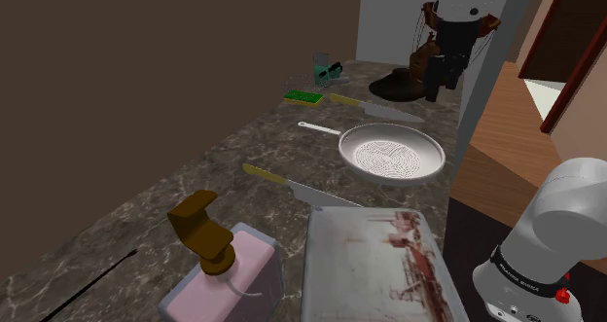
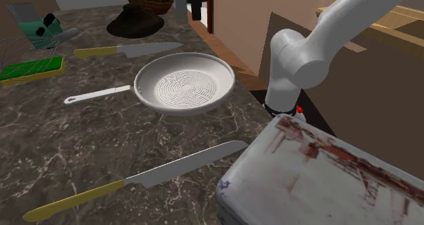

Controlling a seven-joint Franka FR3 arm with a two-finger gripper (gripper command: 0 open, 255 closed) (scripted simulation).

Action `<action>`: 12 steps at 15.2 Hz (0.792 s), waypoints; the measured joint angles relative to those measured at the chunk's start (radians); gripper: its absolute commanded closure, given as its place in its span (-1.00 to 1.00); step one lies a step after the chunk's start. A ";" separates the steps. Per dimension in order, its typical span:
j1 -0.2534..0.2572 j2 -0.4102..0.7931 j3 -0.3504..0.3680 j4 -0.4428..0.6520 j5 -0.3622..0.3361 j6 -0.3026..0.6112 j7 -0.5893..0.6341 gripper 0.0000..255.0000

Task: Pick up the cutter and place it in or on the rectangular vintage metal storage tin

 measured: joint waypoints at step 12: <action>0.098 0.154 0.153 0.024 0.134 0.132 0.103 -1.00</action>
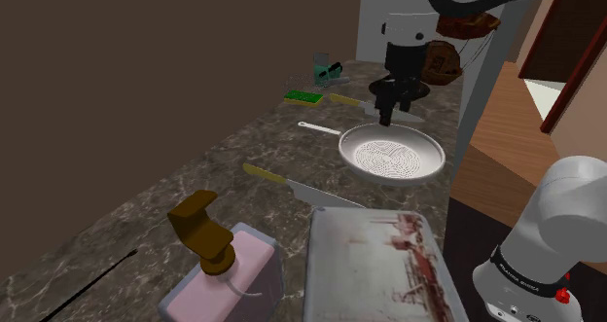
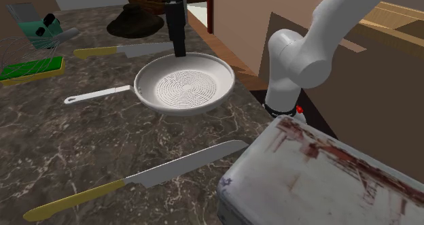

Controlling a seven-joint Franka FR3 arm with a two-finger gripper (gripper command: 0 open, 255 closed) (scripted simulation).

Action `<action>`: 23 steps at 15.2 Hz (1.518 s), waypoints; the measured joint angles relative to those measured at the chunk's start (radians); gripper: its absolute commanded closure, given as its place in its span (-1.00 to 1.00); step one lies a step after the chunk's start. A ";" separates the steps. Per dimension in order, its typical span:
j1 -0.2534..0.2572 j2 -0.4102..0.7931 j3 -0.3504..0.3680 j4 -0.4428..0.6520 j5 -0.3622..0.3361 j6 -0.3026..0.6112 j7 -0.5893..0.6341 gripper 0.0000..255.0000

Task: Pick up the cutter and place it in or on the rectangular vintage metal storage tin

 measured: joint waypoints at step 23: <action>0.151 0.470 0.299 0.259 0.064 0.256 0.195 -1.00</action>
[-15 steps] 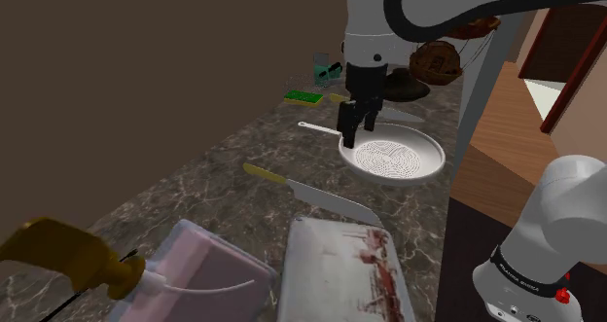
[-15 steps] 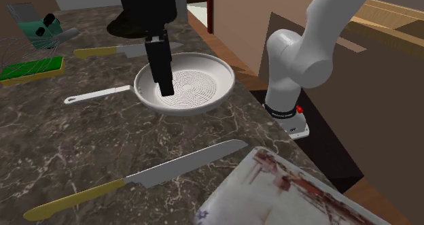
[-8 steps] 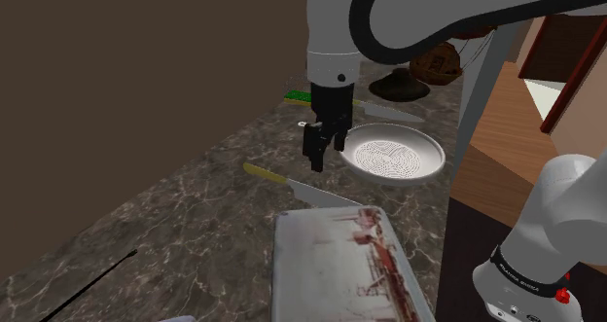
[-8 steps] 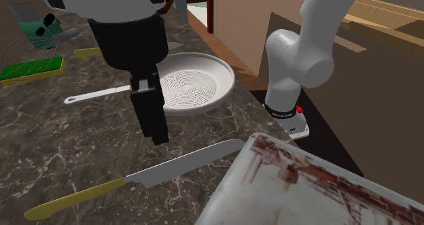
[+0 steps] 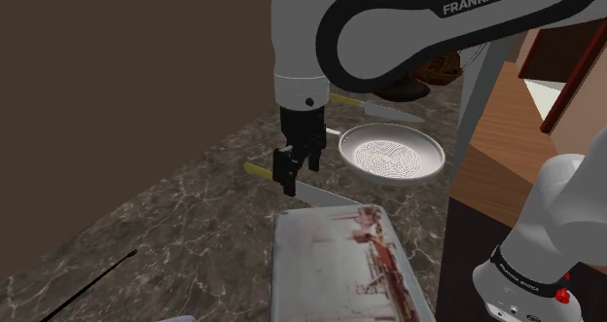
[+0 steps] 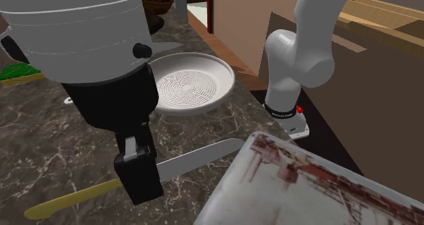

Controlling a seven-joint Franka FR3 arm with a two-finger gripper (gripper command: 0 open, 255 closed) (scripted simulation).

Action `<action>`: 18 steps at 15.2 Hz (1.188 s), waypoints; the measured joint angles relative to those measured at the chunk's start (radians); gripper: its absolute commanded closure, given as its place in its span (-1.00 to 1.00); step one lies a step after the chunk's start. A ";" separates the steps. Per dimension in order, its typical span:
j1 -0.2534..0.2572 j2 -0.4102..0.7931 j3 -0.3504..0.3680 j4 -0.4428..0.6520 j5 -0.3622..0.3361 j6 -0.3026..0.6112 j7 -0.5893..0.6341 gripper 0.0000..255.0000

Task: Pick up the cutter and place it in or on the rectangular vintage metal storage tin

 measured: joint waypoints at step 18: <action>0.004 0.014 0.007 -0.058 -0.002 0.073 0.001 1.00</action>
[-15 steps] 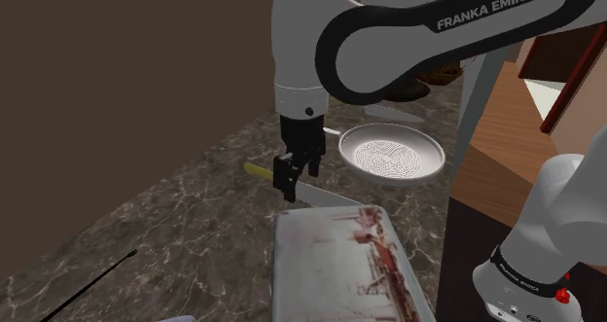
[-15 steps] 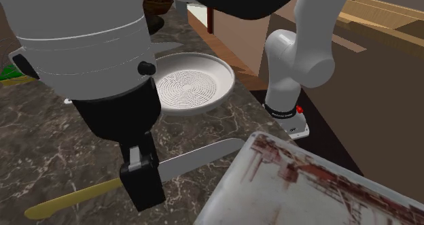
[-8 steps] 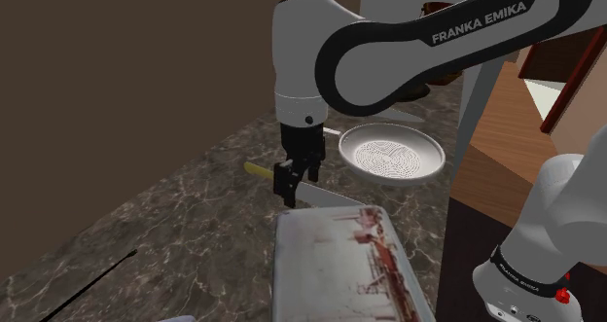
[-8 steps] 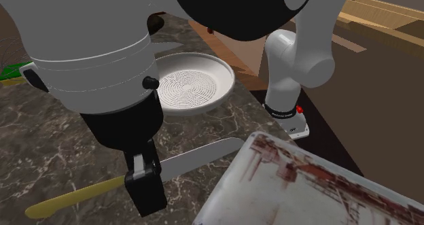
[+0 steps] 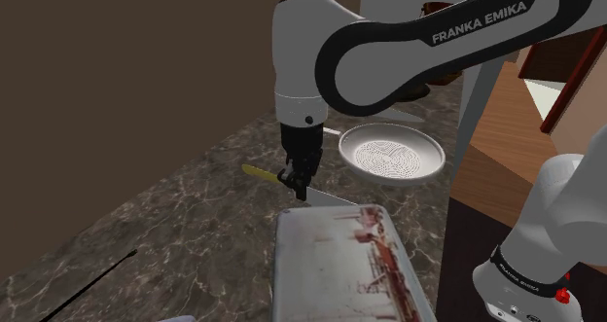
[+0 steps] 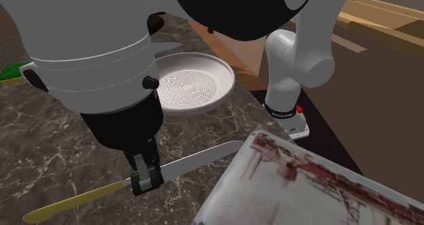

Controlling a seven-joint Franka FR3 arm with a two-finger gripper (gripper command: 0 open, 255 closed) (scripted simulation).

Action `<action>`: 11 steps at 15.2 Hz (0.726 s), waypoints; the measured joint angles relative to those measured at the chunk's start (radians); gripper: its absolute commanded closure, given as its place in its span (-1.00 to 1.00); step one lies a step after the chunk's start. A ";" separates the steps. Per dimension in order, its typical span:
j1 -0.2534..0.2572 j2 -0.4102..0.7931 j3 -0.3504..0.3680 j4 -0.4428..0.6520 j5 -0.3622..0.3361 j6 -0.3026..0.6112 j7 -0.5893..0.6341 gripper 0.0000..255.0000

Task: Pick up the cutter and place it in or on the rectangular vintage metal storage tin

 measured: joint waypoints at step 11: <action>-0.002 -0.013 -0.005 0.068 0.002 -0.080 0.003 1.00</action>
